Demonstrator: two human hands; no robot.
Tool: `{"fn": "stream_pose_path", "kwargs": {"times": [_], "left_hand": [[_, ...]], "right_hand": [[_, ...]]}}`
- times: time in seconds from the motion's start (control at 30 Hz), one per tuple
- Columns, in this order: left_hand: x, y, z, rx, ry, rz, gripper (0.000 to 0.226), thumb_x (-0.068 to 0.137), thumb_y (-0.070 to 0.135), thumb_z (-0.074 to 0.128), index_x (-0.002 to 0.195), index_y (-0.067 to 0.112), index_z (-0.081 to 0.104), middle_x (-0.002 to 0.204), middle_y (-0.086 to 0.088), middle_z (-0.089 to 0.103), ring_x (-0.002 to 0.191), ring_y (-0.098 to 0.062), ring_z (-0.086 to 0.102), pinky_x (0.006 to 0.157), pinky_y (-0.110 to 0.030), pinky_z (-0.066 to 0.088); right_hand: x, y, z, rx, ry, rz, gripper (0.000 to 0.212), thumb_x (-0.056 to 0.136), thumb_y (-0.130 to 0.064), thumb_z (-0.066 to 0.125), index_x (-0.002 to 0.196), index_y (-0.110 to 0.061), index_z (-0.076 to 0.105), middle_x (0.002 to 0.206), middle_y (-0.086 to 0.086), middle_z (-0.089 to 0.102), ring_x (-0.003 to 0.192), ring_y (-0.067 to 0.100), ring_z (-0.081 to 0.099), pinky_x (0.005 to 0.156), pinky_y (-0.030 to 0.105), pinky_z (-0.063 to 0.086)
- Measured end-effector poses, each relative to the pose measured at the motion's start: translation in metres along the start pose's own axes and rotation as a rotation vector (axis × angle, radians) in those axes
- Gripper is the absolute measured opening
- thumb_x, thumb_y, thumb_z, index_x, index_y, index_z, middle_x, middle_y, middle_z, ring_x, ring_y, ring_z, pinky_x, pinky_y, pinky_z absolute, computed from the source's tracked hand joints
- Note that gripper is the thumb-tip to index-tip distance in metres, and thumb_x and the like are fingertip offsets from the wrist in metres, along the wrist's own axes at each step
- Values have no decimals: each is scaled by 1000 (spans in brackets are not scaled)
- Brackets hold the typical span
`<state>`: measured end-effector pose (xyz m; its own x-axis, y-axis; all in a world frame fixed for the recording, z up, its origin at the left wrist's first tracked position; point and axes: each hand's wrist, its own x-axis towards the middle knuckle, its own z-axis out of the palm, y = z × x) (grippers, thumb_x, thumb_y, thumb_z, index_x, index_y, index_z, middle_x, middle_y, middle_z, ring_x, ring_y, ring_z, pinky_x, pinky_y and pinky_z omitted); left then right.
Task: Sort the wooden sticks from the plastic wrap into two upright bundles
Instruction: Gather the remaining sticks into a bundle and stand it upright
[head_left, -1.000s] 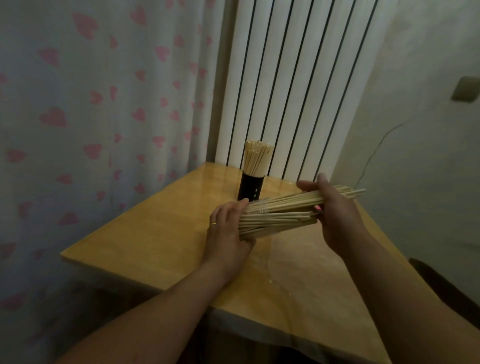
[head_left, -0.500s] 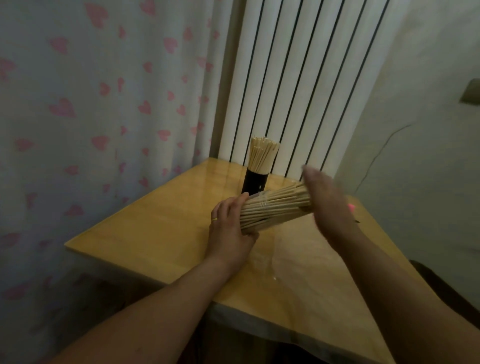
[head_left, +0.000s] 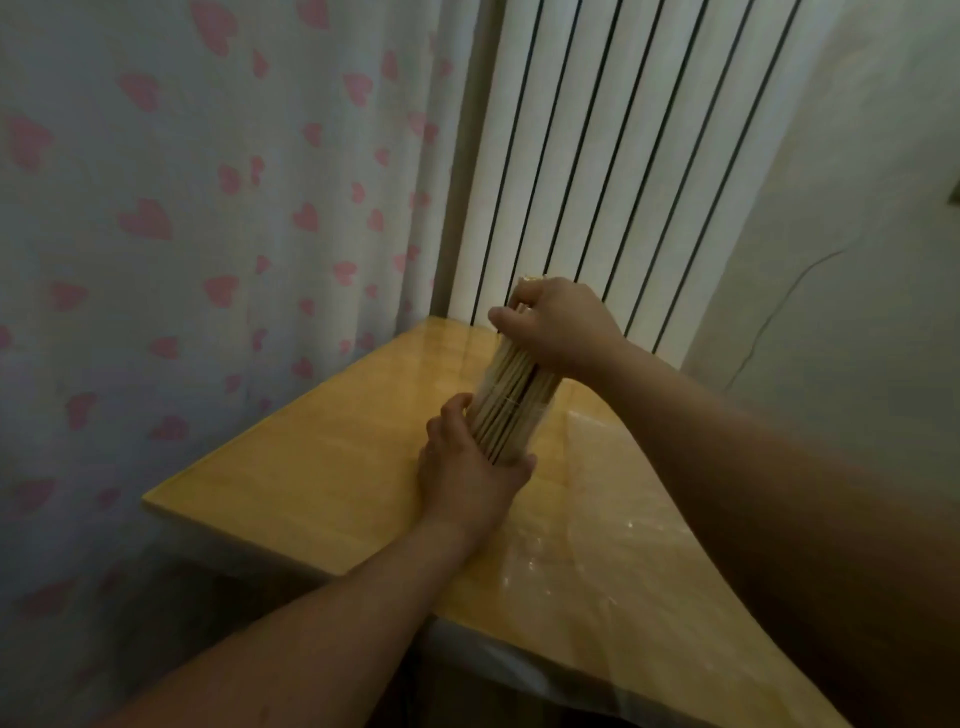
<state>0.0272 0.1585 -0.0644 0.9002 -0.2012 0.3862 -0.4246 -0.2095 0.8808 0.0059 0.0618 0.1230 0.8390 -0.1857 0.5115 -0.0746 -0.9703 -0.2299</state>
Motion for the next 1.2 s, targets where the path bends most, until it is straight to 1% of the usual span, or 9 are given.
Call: {"fn": "stream_pose_path", "kwargs": {"times": [0.17,0.33,0.43,0.5,0.6,0.73,0.87,0.97,1.2], "left_hand": [[32,-3,-30,-253,-278,-8,112,69,52,97,154,35,27,142,11,54,127,-14,57,103,-39,55],[29,-5,-27,-315,-251,30,104,71,45,97,152,36,32,137,17,57,125,-9,59,100,-34,56],[22,-2,-14,-309,-136,55,103,68,46,98,150,39,35,135,19,56,122,-4,57,95,-25,52],[17,0,-10,-278,-93,81,102,67,49,98,147,41,36,134,20,55,116,3,57,87,-14,48],[13,3,-11,-252,-88,87,101,67,49,97,146,42,34,130,23,53,111,9,56,81,-5,43],[31,5,-17,-257,-63,82,104,69,48,97,150,35,33,138,13,55,122,-8,56,94,-24,51],[56,-1,-17,-242,-123,47,104,73,41,97,153,32,31,139,12,52,129,-12,53,96,-26,48],[78,-9,-11,-232,-161,34,104,74,39,96,153,30,30,135,14,51,127,-11,53,88,-16,45],[164,-34,10,-253,-168,-19,105,77,33,94,157,30,25,135,13,50,125,-12,51,95,-28,45]], "right_hand": [[21,-21,7,4,-157,-108,31,98,-53,61,91,-25,71,84,-4,69,77,11,70,70,37,64],[35,-30,8,-147,-264,-48,39,101,-56,55,104,-20,72,93,-3,67,83,14,65,75,36,61],[33,-32,18,-289,-94,59,33,98,-45,54,89,-18,71,83,0,68,73,17,65,64,35,59],[27,-30,26,-336,24,103,28,95,-38,54,75,-20,62,75,0,63,66,19,62,52,28,45],[26,-32,28,-395,28,106,35,99,-41,51,72,-20,54,74,0,60,69,21,63,52,28,39],[43,-40,16,-309,-120,48,65,97,-80,40,93,-19,63,85,-3,65,76,16,64,61,33,52],[56,-28,26,-314,-160,25,48,99,-63,52,119,-22,67,101,-2,69,87,17,66,77,40,63],[76,-18,37,-286,-164,53,38,99,-53,55,115,-22,69,98,-1,70,82,16,67,77,40,64],[151,6,71,-210,-193,-13,50,106,-57,43,120,-16,68,104,1,68,92,19,65,79,35,57]]}}
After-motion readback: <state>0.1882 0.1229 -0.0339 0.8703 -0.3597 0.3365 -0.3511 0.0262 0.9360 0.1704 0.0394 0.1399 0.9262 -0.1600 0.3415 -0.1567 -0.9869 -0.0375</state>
